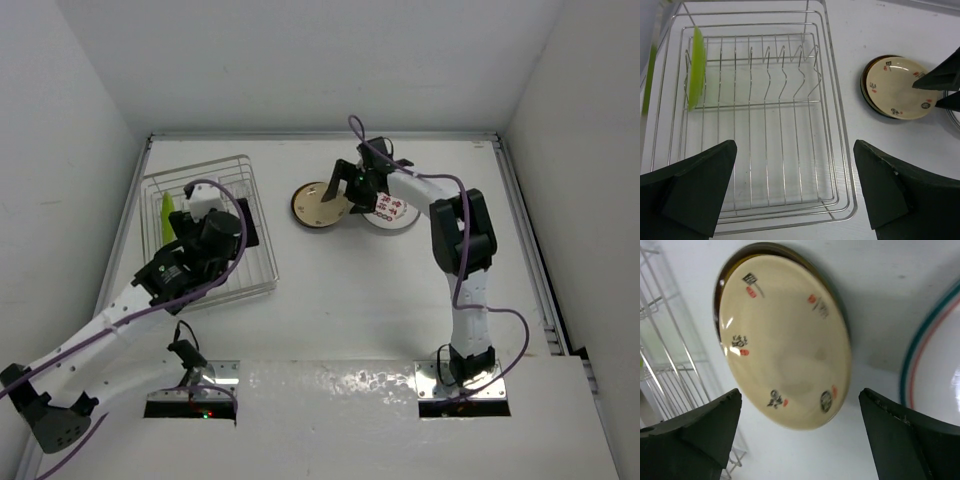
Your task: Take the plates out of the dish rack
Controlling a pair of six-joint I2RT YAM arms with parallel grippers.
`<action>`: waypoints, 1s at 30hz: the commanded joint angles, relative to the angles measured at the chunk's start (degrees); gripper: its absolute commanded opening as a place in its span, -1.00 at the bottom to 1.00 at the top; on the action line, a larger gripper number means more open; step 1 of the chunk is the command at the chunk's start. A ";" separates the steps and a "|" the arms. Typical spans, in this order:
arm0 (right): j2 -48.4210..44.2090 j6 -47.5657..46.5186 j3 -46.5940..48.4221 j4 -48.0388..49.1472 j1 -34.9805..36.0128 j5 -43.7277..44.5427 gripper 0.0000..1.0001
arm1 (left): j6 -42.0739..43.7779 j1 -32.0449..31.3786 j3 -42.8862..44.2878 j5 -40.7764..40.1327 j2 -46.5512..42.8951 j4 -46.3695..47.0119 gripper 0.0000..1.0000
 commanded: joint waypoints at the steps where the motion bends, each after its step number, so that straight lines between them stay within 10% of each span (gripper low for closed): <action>1: 0.16 -5.15 6.64 -9.20 2.77 5.51 0.98 | -2.48 0.89 -0.95 -1.91 -3.01 1.09 1.00; 10: -1.75 -6.65 5.34 -10.18 3.22 4.11 0.98 | -4.50 3.52 -0.25 -1.21 -2.14 1.17 1.00; 19: -24.07 -9.72 -22.04 2.37 3.22 7.38 0.98 | 4.64 44.42 7.04 37.09 11.80 8.11 1.00; 30: -44.38 -13.42 -49.68 11.36 3.22 0.25 0.98 | 4.64 53.98 18.19 43.46 35.81 11.81 0.53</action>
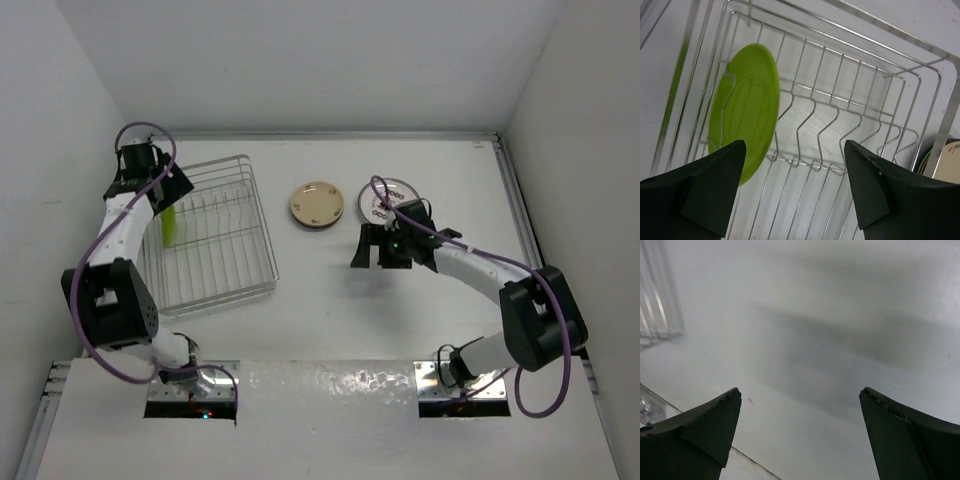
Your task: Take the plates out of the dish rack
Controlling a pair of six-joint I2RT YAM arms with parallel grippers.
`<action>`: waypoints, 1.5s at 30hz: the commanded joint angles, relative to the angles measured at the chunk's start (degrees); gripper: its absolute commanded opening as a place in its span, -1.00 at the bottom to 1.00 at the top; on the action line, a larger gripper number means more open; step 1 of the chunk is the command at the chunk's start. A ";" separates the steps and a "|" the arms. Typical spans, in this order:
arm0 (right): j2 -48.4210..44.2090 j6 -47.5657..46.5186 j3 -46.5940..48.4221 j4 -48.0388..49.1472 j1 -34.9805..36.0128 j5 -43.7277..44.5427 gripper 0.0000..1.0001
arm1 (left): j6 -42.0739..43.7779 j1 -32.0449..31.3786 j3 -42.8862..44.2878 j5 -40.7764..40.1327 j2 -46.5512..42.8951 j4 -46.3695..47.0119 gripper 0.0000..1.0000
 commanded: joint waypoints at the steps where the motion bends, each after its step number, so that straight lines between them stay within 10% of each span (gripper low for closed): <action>1: -3.04 -1.68 -3.78 3.81 -0.08 -1.45 0.98 | 1.38 0.58 6.31 1.50 4.49 2.52 0.52; 29: -9.19 2.36 -9.51 8.39 -0.08 -4.35 0.98 | 10.17 0.76 12.56 -2.80 17.50 -0.82 -1.00; 45: -13.77 1.66 -12.50 6.10 -0.08 -3.38 0.98 | 20.19 -2.84 17.91 18.91 17.59 4.54 -1.00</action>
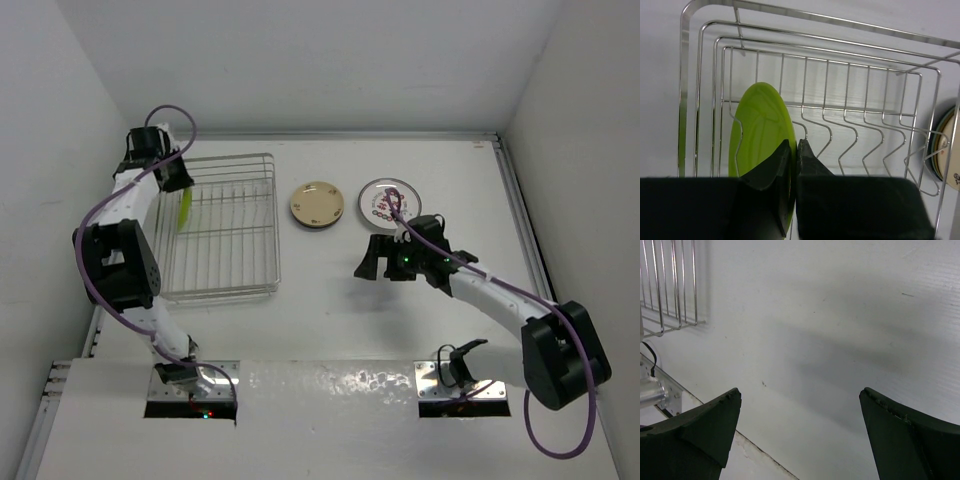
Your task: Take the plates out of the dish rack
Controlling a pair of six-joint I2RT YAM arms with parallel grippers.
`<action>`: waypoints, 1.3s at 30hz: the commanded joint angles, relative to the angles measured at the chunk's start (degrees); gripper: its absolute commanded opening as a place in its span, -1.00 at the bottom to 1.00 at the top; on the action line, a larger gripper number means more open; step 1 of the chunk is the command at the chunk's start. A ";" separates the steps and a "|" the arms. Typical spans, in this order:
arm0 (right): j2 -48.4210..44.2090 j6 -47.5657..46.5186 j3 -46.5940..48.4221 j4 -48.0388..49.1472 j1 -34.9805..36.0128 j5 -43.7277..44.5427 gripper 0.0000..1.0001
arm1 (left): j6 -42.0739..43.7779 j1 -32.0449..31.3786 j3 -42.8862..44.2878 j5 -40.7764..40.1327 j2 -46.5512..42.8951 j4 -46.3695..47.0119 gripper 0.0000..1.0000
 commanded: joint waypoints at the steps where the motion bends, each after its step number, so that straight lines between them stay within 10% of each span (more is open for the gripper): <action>1: -1.64 -0.66 0.20 0.77 -0.08 -0.06 0.98 | 3.41 -2.67 4.70 3.55 -0.35 2.14 -1.00; 14: -4.00 2.68 4.68 -1.34 -0.26 0.28 0.98 | 0.59 -6.88 8.04 -10.27 -16.60 -2.35 -1.00; 27: -1.73 19.46 22.07 3.23 -17.12 -19.01 0.98 | 21.49 -46.15 -1.79 -24.98 -31.90 7.65 -1.00; 39: 1.26 21.61 26.21 2.64 -13.90 -26.00 0.98 | 41.99 -84.12 -17.53 -48.57 -27.19 13.48 -1.00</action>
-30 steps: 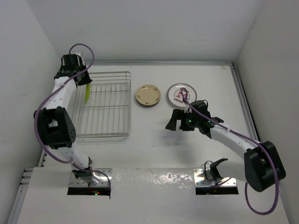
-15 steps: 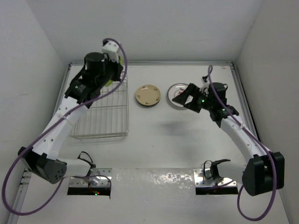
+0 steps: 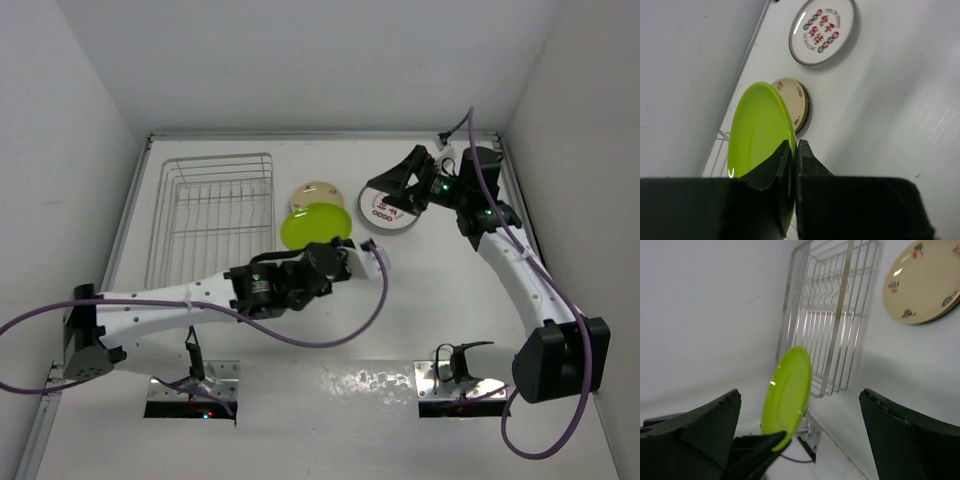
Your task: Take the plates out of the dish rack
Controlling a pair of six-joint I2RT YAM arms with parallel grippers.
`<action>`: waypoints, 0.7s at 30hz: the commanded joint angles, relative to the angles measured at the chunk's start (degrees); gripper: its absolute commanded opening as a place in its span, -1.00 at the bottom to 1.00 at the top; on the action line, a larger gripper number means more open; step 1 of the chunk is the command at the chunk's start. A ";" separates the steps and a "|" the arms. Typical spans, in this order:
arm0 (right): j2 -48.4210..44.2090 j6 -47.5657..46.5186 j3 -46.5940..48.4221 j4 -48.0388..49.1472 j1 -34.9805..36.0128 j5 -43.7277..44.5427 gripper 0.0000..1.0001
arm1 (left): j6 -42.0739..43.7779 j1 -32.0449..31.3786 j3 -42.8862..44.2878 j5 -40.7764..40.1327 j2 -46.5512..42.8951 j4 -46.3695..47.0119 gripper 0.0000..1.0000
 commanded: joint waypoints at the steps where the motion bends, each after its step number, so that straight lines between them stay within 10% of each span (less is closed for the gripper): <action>1: 0.83 -3.18 1.54 -5.28 4.08 -1.19 0.98 | 7.08 -5.33 0.12 -9.70 3.89 4.71 -1.00; 18: 4.08 -8.29 -8.47 -1.55 14.11 -0.47 0.63 | 9.46 -8.85 -1.63 -11.64 8.74 6.90 -1.00; 21: 4.08 -2.78 -10.84 7.82 14.02 -3.54 0.14 | 9.20 -8.85 -1.72 -11.03 8.74 7.08 -0.95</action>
